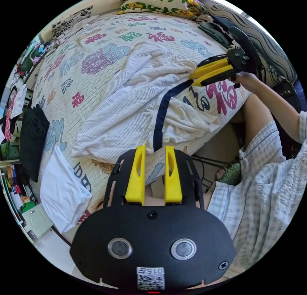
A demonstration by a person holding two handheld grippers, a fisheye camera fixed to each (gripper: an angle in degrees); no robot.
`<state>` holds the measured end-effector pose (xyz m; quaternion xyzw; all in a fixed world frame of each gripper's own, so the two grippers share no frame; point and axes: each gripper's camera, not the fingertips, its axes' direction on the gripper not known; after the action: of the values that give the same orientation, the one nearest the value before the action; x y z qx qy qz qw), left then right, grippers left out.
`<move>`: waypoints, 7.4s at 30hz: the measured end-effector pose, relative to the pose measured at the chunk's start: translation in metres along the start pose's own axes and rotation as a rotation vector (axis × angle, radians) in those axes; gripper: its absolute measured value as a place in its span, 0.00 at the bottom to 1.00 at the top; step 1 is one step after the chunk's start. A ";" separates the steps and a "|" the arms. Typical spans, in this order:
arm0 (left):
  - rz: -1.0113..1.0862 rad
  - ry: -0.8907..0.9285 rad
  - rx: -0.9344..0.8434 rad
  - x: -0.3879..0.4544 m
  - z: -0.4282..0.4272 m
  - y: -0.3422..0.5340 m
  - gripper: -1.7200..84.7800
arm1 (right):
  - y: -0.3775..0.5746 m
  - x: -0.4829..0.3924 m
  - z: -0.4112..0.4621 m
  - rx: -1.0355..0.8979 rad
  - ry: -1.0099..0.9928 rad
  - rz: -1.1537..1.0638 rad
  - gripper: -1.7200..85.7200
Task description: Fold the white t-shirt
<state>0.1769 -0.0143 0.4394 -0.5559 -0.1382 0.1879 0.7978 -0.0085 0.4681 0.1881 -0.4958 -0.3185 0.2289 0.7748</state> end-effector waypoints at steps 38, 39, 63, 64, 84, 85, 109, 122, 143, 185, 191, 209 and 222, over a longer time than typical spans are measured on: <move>0.208 0.378 0.617 -0.001 -0.235 0.181 0.02 | 0.230 -0.345 -0.304 0.607 0.248 0.142 0.01; 0.213 0.398 0.617 0.000 -0.234 0.186 0.02 | 0.238 -0.354 -0.304 0.616 0.236 0.146 0.01; 0.218 0.371 0.627 0.137 -0.105 0.204 0.16 | 0.321 -0.494 -0.281 0.629 0.160 0.148 0.01; 0.226 0.410 0.619 0.139 -0.105 0.203 0.16 | 0.323 -0.496 -0.281 0.632 0.159 0.149 0.01; 0.206 0.191 0.731 0.200 -0.129 0.243 0.03 | 0.343 -0.496 -0.293 0.663 0.132 0.212 0.01; 0.191 0.168 0.765 0.192 -0.144 0.251 0.02 | 0.345 -0.496 -0.295 0.659 0.141 0.216 0.01; 0.311 -0.268 1.138 0.099 -0.377 0.227 0.02 | 0.282 -0.379 -0.453 0.795 0.440 0.065 0.01; -0.265 -0.077 0.657 -0.092 -0.121 -0.094 0.02 | 0.125 0.072 -0.290 0.401 0.147 0.802 0.04; -0.487 0.610 0.144 -0.123 0.173 0.020 0.11 | 0.221 0.138 -0.149 -0.038 -0.473 0.835 0.06; -0.472 0.442 0.122 -0.198 0.189 -0.052 0.09 | 0.056 0.252 -0.285 -0.052 -0.254 0.871 0.07; -0.645 0.335 0.545 -0.252 0.189 -0.145 0.13 | -0.082 0.266 -0.292 0.096 -0.341 0.616 0.07; -0.656 0.317 0.710 -0.220 0.261 -0.230 0.07 | -0.369 0.255 -0.261 0.215 -0.303 0.255 0.10; -0.497 0.337 0.668 -0.230 0.271 -0.255 0.02 | -0.456 0.275 -0.196 0.102 -0.264 0.421 0.01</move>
<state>-0.1068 0.0279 0.7696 -0.2407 -0.0673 -0.0683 0.9658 0.3411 0.3467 0.6188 -0.4772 -0.2947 0.4637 0.6858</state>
